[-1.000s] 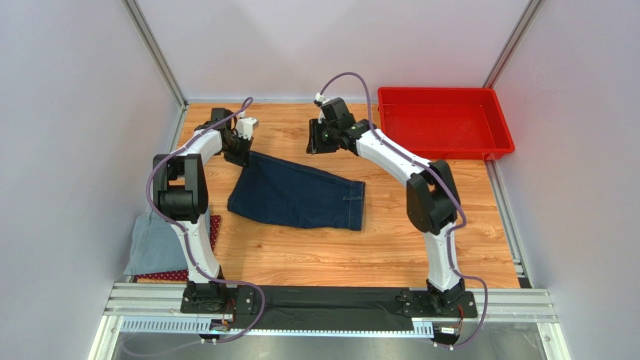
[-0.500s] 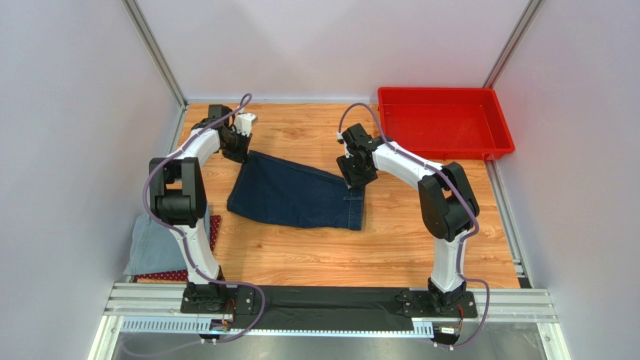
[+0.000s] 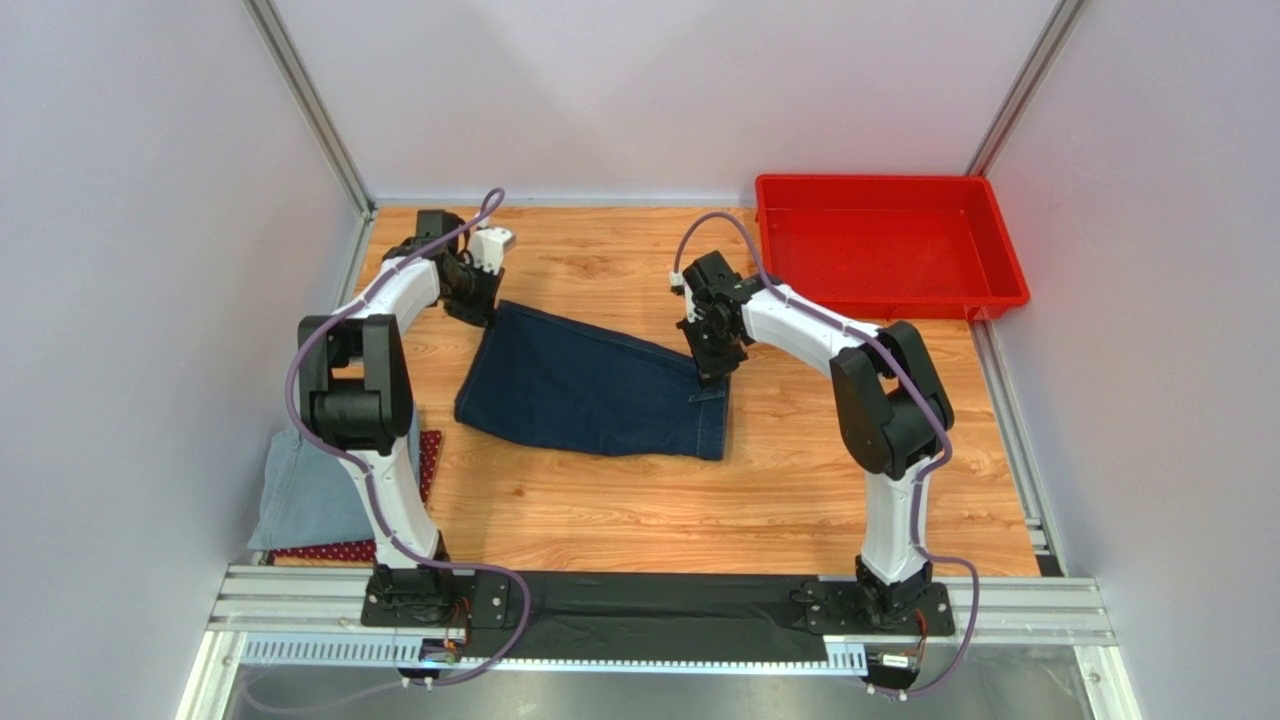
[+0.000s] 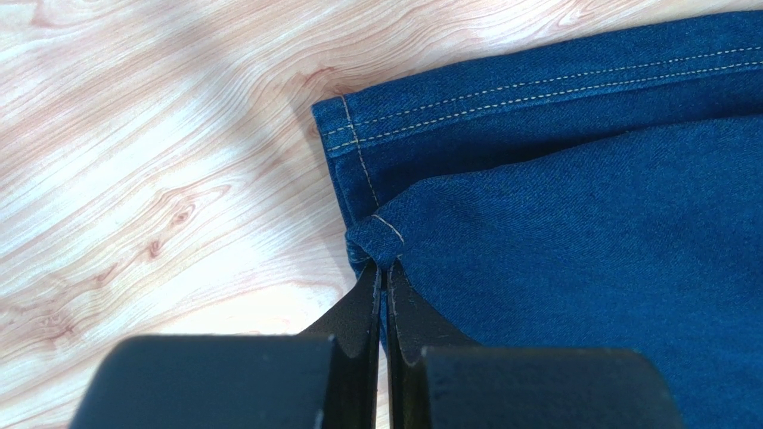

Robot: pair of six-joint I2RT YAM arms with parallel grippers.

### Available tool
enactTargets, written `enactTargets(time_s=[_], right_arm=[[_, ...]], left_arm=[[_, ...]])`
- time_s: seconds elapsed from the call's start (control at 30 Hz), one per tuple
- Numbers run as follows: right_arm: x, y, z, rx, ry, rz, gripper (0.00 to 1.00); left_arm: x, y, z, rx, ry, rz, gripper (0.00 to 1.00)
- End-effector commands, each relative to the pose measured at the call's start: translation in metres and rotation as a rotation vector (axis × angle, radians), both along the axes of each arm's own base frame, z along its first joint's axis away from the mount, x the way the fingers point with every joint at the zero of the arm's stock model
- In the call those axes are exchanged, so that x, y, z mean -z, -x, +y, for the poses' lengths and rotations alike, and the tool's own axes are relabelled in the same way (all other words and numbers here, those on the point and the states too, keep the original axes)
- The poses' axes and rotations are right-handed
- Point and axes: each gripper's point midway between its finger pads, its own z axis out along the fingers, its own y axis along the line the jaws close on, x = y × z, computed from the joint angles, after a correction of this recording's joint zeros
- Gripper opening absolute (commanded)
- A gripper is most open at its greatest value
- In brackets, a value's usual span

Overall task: Fold and stack the skirts
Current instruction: Fold the skirt at the center of the board.

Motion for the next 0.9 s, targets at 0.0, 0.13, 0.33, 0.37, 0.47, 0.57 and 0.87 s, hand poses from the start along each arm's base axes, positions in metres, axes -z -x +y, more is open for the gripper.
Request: enactTargets(time_s=[0.0,0.13,0.33,0.37,0.47,0.57,0.87], right_arm=[[0.0,0.001,-0.005,0.016,-0.016,0.021,0.0],[-0.016,0.002,-0.006,0.011,-0.037,-0.001,0.0],[-0.056,-0.01,-0.017,0.075,-0.08,-0.114,0.0],[-0.059,-0.011,-0.018,0.085,-0.095,-0.13,0.0],[-0.073,-0.017,-0.024,0.13,-0.158,-0.153,0.0],[-0.074,-0.024,-0.026,0.159,-0.228,-0.15,0.0],[-0.024,-0.09,-0.046,0.27,-0.139,-0.249,0.0]], left_arm=[[-0.031,-0.004,-0.001,0.017,-0.01,-0.082,0.0],[-0.045,-0.001,-0.003,0.019,0.005,-0.105,0.0],[-0.084,-0.001,0.0,-0.014,-0.001,-0.19,0.0],[-0.09,-0.002,0.001,-0.02,-0.008,-0.205,0.0],[-0.109,-0.004,0.002,-0.027,-0.008,-0.25,0.0],[-0.111,-0.009,-0.003,-0.007,0.013,-0.251,0.0],[-0.043,-0.056,-0.021,-0.039,-0.026,-0.133,0.0]])
